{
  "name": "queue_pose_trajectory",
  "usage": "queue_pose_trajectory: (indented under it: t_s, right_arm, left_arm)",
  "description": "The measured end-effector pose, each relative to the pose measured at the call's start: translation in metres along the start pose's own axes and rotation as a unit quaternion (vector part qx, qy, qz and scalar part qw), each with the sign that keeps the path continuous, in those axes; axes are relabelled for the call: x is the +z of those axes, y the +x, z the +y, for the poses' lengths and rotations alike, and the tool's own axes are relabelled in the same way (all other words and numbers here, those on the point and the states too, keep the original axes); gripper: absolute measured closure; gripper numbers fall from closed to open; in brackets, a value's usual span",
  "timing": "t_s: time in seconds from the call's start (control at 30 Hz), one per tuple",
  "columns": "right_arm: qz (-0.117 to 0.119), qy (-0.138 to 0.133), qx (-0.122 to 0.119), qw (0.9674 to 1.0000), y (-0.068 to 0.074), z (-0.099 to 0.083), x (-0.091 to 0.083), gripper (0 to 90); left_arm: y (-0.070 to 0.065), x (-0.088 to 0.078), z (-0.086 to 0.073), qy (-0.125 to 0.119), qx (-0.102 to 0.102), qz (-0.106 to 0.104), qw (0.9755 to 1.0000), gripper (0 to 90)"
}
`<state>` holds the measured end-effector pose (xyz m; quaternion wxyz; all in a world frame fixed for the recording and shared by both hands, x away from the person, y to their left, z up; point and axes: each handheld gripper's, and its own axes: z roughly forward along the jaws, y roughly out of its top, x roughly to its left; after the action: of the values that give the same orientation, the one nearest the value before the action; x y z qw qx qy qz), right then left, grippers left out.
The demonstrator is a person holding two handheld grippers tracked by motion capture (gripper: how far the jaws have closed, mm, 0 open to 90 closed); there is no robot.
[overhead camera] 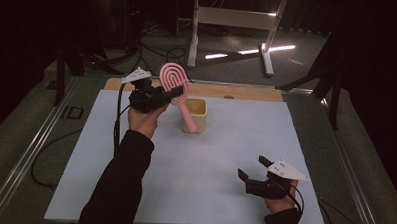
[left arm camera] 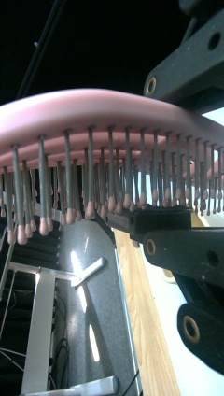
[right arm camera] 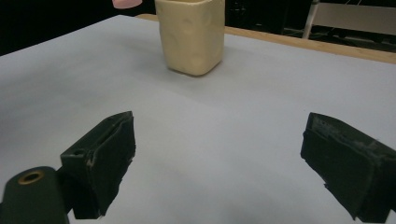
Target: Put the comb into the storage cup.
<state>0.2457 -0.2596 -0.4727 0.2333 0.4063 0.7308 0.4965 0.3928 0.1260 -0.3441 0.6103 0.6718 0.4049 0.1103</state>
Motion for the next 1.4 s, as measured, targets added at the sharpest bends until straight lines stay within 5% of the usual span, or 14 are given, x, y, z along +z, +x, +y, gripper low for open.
queue_pose_trajectory:
  t_s: [1.4]
  right_arm:
    - [0.000,-0.001,0.003,1.0000,-0.001,-0.001,0.001,9.9]
  left_arm:
    - [0.010,0.018,0.017,-0.003,0.012,0.042,0.9991,64.0]
